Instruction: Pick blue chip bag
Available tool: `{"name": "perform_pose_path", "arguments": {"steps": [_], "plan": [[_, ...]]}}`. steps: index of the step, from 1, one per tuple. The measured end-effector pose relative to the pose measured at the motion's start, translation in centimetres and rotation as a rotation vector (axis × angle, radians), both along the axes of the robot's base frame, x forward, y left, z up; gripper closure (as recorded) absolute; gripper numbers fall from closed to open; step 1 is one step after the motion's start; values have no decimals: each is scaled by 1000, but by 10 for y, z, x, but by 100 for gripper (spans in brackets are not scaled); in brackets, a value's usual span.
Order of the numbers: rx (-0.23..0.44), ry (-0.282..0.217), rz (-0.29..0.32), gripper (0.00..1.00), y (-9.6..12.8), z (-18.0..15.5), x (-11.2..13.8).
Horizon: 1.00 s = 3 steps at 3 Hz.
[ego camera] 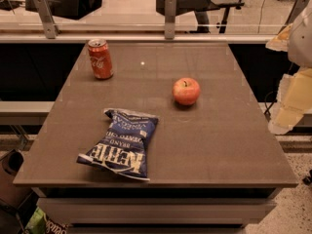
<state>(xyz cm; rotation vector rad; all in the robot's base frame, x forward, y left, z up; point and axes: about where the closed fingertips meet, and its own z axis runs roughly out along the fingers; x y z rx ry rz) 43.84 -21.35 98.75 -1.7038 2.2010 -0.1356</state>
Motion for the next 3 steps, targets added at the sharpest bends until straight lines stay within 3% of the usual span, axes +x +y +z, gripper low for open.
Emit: {"name": "perform_pose_path", "arguments": {"steps": [1, 2, 3], "plan": [[0, 0, 0, 0, 0, 0, 0], [83, -4, 22, 0, 8, -2, -2], [240, -7, 60, 0, 39, -13, -11]]}}
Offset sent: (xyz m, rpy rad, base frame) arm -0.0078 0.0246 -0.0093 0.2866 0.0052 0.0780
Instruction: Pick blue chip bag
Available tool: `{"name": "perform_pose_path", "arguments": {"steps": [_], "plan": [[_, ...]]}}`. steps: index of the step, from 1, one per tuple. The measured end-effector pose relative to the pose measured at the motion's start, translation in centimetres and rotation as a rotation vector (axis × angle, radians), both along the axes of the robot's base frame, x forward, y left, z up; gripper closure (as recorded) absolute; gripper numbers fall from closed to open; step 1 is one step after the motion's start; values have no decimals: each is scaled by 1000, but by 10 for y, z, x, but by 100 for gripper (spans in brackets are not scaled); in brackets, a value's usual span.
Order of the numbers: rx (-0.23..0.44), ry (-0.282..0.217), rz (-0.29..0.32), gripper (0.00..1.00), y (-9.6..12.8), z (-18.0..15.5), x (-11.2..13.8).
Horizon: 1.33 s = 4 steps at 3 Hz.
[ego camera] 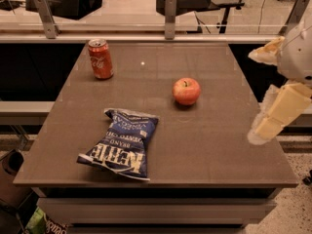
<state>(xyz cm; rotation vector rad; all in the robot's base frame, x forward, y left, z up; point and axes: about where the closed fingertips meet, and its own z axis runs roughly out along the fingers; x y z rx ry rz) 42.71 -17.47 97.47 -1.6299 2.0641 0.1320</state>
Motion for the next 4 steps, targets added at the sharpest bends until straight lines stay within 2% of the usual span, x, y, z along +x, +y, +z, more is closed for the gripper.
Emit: {"name": "perform_pose_path", "arguments": {"steps": [1, 2, 3, 4], "plan": [[139, 1, 24, 0, 36, -12, -6], [261, -26, 45, 0, 79, -16, -11], [366, -70, 69, 0, 127, -22, -8], [422, -107, 73, 0, 178, -35, 4]]}}
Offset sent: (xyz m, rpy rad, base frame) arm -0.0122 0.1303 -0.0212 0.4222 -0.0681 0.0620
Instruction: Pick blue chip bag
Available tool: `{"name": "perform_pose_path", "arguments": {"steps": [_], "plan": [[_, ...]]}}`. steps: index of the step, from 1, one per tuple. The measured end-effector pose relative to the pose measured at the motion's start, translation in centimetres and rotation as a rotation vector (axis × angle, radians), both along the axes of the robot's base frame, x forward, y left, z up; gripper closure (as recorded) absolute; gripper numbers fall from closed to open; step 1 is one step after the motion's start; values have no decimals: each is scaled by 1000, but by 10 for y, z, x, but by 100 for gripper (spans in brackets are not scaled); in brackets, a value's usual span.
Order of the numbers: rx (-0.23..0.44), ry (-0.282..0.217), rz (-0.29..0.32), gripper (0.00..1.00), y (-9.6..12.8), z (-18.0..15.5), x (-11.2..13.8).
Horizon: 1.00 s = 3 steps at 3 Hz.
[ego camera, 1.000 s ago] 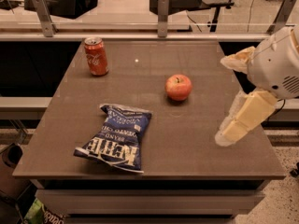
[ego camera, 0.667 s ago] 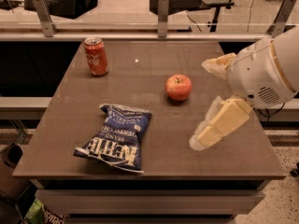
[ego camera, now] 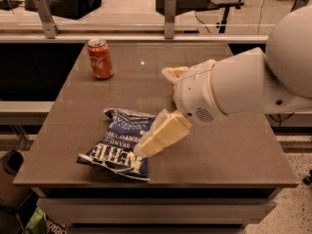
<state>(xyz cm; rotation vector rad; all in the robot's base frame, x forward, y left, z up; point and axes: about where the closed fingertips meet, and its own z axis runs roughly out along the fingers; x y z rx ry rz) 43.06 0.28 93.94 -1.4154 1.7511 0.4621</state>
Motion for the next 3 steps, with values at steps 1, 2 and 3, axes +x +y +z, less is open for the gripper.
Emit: {"name": "perform_pose_path", "arguments": {"steps": [1, 2, 3], "plan": [[-4, -73, -45, 0, 65, -38, 39], [-4, -73, -45, 0, 65, -38, 39], [-31, -55, -72, 0, 65, -43, 40]]}}
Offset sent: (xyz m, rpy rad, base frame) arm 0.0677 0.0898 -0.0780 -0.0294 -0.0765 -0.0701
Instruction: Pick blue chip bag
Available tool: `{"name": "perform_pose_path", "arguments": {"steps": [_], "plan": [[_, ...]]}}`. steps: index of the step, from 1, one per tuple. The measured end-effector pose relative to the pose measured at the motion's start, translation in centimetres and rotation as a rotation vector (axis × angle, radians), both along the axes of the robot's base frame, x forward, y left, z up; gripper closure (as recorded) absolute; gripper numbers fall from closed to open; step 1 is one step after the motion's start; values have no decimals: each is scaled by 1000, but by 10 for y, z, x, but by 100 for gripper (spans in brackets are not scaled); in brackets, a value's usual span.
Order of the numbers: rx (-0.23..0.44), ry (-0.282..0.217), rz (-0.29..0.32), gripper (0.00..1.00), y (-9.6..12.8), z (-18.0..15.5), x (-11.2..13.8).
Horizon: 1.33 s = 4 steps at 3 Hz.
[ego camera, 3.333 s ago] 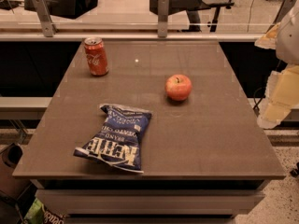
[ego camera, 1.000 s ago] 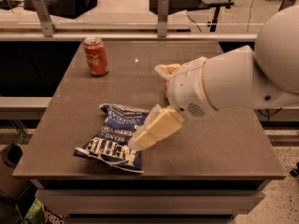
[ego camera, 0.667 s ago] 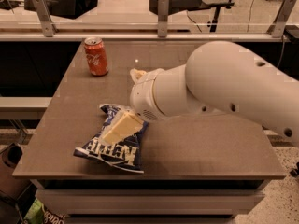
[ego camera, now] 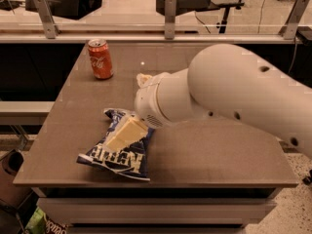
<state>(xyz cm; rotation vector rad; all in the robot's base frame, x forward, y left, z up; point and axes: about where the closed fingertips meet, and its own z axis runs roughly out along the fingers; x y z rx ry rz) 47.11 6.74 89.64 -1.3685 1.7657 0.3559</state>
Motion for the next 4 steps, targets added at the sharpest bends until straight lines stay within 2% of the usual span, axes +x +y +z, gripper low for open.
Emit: {"name": "perform_pose_path", "arguments": {"steps": [1, 2, 3, 4], "plan": [[-39, 58, -54, 0, -4, -21, 0], [-82, 130, -61, 0, -3, -42, -8], [-141, 190, -29, 0, 0, -51, -20], [-203, 219, 23, 18, 7, -54, -32]]}}
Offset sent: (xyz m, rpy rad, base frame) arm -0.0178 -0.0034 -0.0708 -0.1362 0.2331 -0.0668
